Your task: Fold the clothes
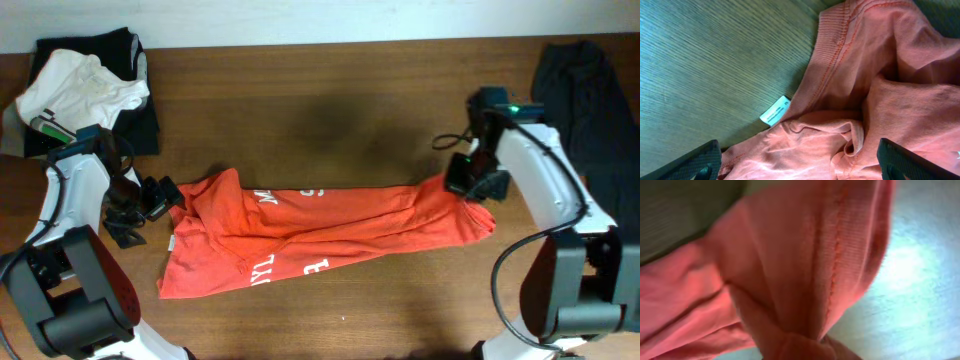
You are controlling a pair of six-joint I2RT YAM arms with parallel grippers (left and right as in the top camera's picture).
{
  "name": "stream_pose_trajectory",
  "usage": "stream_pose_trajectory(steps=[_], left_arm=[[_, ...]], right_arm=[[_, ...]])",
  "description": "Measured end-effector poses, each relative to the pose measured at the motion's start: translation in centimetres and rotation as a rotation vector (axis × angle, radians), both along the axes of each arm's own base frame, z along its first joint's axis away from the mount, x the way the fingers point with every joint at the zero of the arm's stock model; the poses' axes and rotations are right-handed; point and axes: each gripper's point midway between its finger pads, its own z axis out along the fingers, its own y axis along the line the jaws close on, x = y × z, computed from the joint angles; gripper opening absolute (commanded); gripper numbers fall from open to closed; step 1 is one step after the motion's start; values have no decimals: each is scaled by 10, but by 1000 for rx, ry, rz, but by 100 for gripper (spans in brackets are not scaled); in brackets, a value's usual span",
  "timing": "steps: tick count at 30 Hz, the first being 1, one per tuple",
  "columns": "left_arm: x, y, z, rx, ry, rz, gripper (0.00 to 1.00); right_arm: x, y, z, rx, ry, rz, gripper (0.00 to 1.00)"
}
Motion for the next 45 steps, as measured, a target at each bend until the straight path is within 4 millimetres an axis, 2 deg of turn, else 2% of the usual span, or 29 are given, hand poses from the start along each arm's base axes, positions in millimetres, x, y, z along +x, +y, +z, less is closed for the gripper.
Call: stream_pose_trajectory(steps=[1, 5, 7, 9, 13, 14, 16, 17, 19, 20, 22, 24, 26, 28, 29, 30, 31, 32, 34, 35, 39, 40, 42, 43, 45], left_arm=[[0, 0, 0, 0, 0, 0, 99], [0, 0, 0, 0, 0, 0, 99], [0, 0, 0, 0, 0, 0, 99], [0, 0, 0, 0, 0, 0, 99], [0, 0, 0, 0, 0, 0, 99], [0, 0, 0, 0, 0, 0, 99], [0, 0, 0, 0, 1, 0, 99], [0, 0, 0, -1, 2, 0, 99], [-1, 0, 0, -1, 3, 0, 99], [-1, 0, 0, -1, 3, 0, 99], [-1, 0, 0, -1, 3, 0, 99], [-1, 0, 0, -1, 3, 0, 99], [-1, 0, 0, -1, 4, 0, 99], [-1, 0, 0, -1, 3, 0, 99], [-1, 0, 0, -1, 4, 0, 99], [-1, 0, 0, -1, 3, 0, 99], [-1, 0, 0, -1, 3, 0, 99], [-1, 0, 0, -1, 2, 0, 99], [0, 0, 0, 1, -2, 0, 99], [1, 0, 0, 1, -3, 0, 99], [1, 0, 0, 1, -3, 0, 99], [1, 0, 0, 1, -3, 0, 99], [0, 0, 0, 1, -2, 0, 99], [1, 0, 0, 1, -3, 0, 99], [1, 0, 0, 1, -3, 0, 99]], right_arm=[[1, 24, 2, 2, -10, 72, 4], [-1, 89, 2, 24, -47, 239, 4], [-3, 128, 2, 50, -90, 307, 4], [-7, 154, -1, 80, -111, 334, 4], [-6, 189, 1, 139, -166, 333, 8], [-5, 201, 2, 160, -188, 332, 25], [-5, 211, 1, 176, -198, 332, 29], [-3, 219, -4, 185, -202, 337, 37], [-8, 230, -18, 191, -172, 348, 94], [-9, 233, -21, 195, -166, 348, 99], [-12, 236, -23, 202, -155, 378, 99], [-15, 230, -16, 191, -124, 402, 99], [5, 214, 8, 187, -147, 392, 99], [24, 199, 22, 192, -185, 372, 100], [28, 190, 23, 193, -179, 362, 89], [28, 181, 20, 197, -163, 354, 71], [21, 178, 12, 206, -132, 364, 64], [14, 182, 1, 215, -120, 386, 51], [-11, 192, -37, 230, -72, 431, 29], [-22, 194, -51, 235, -50, 426, 25], [-61, 179, -85, 229, 68, 373, 25], [-65, 178, -88, 232, 75, 368, 25], [-66, 178, -89, 246, 52, 361, 10], [-68, 176, -90, 247, 48, 359, 8], [-73, 171, -91, 248, 70, 339, 11]])
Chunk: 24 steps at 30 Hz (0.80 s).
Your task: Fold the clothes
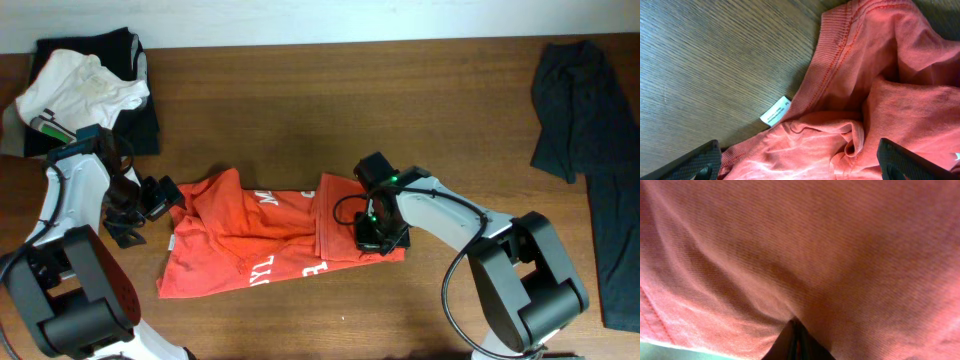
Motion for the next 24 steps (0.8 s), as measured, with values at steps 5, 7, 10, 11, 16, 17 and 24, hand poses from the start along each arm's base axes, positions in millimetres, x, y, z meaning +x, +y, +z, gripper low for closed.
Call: stream_pose_trajectory(steps=[5, 7, 10, 11, 16, 17, 24], left_arm=[[3, 0, 0, -1, -15, -8, 99], [15, -4, 1, -31, -76, -54, 99], [28, -14, 3, -83, -155, -128, 99], [31, -17, 4, -99, -172, -147, 99], [37, -43, -9, -275, -214, -237, 99], [35, -46, -19, -302, -191, -239, 99], [23, -61, -33, -423, -120, -239, 98]], right_arm=[[-25, -54, 29, -273, 136, -4, 99], [-3, -58, 61, -310, 76, 12, 99], [22, -53, 97, -299, -23, 45, 99], [27, -52, 100, -295, -44, 47, 99], [33, -49, 99, -284, -69, 67, 99], [34, -49, 99, -283, -73, 71, 99], [42, -46, 98, -274, -108, 78, 99]])
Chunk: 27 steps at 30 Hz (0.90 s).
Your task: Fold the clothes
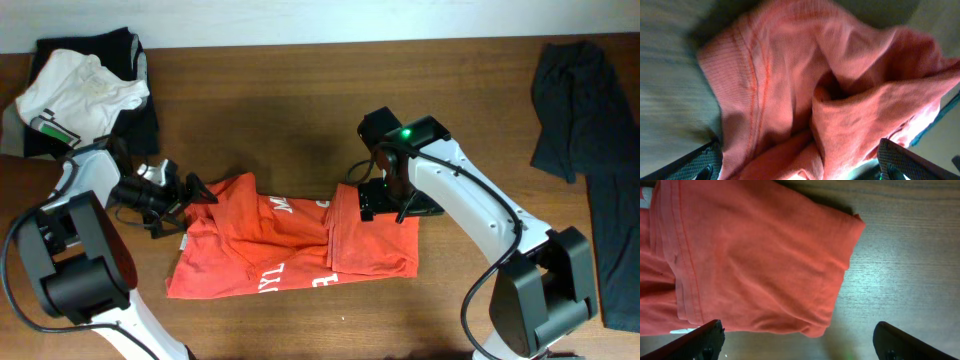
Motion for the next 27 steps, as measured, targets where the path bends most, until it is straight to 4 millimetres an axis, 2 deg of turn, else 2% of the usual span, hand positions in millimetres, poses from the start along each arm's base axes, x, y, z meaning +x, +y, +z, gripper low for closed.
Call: stream_pose_trajectory(steps=[1, 3, 5, 7, 10, 12, 13, 15, 16, 18, 20, 21, 23, 26, 27], left_arm=[[-3, -3, 0, -8, 11, -11, 93], [-15, -18, -1, -27, 57, -63, 67], [-21, -33, -5, -33, 78, -114, 48], [-25, -44, -11, -29, 93, -161, 3], [-28, -54, -16, -20, 103, -203, 0], [-30, -50, -18, 10, 138, -173, 1], [-32, -45, -17, 39, 166, -160, 0], [-35, -19, -12, 161, 257, -107, 1], [-34, -6, -7, 218, 291, -80, 1], [-15, 19, 17, 323, 294, -26, 1], [2, 22, 49, 376, 274, -21, 1], [13, 17, 65, 401, 234, -35, 1], [19, -4, 81, 425, 202, -83, 1], [16, -52, 93, 454, 151, -197, 1], [14, -78, 98, 460, 117, -260, 1]], right_arm=[[2, 1, 0, 3, -6, 1, 99], [4, 2, 0, 7, -14, 1, 99], [4, 2, 0, 7, -15, 2, 99], [4, 2, 0, 8, -17, 2, 99], [4, 2, 0, 8, -16, 4, 99], [4, 2, 0, 8, -16, 3, 98], [4, 2, 0, 8, -16, 4, 99], [8, 5, -1, 25, -30, 3, 99], [11, 10, -5, 51, -44, 4, 99], [10, 19, -18, 104, -45, 3, 99], [5, 28, -43, 170, -41, 4, 99], [3, 35, -56, 214, -44, 5, 99], [-7, 44, -76, 287, -17, 7, 99], [-11, 50, -90, 313, 20, 3, 99], [-10, 51, -90, 322, 17, 4, 99]])
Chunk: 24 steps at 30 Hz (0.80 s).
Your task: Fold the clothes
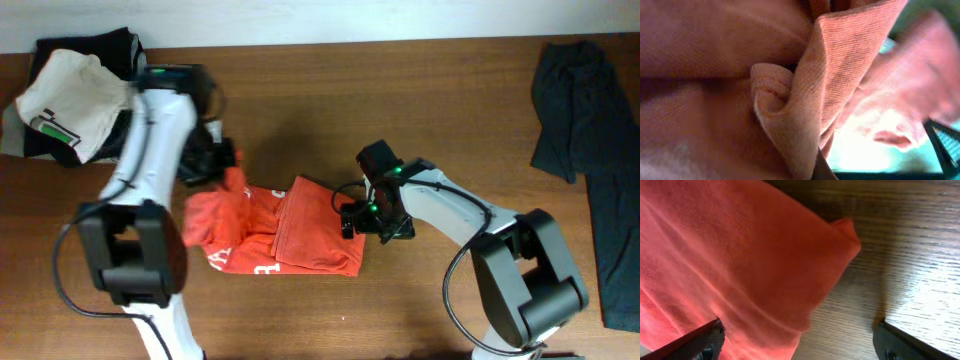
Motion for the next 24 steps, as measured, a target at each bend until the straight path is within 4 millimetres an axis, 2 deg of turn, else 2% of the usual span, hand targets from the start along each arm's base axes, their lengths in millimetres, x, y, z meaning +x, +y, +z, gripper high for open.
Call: stream_pose_trajectory(steps=[2, 5, 7, 10, 11, 13, 14, 16, 17, 19, 21, 23, 24], left_arm=[[-10, -54, 4, -12, -25, -148, 0], [-17, -104, 3, -58, -67, -261, 1], [-30, -132, 4, -100, -62, -322, 0], [-37, -159, 3, -127, -82, -357, 6], [-41, -166, 4, -131, -84, -369, 13], [-49, -177, 4, -134, -79, -387, 45], [-52, -181, 4, -136, -79, -403, 56], [-56, -187, 4, -144, -72, -406, 63], [-57, -187, 4, -144, -72, -406, 63], [-56, -188, 4, -147, -74, -403, 64], [-57, -189, 5, -158, -72, -419, 63], [-56, -186, 15, -158, -75, -426, 64], [-49, -182, 25, -157, -96, -418, 69]], right_arm=[[1, 2, 0, 6, 2, -3, 98], [2, 3, 0, 14, 1, -4, 99], [4, 1, 1, 31, 9, -11, 99], [7, -2, 5, 112, 46, -45, 99], [8, -5, 6, 142, 59, -56, 98], [11, -18, 7, 167, 81, -77, 99], [11, -28, 7, 169, 98, -96, 99], [10, -46, 8, 153, 139, -123, 99], [9, -63, 12, 133, 179, -151, 99], [25, -89, 25, 131, 181, -206, 99], [50, -115, 55, 139, 131, -247, 99], [60, -132, 80, 141, 111, -262, 99], [67, -137, 92, 144, 86, -260, 99]])
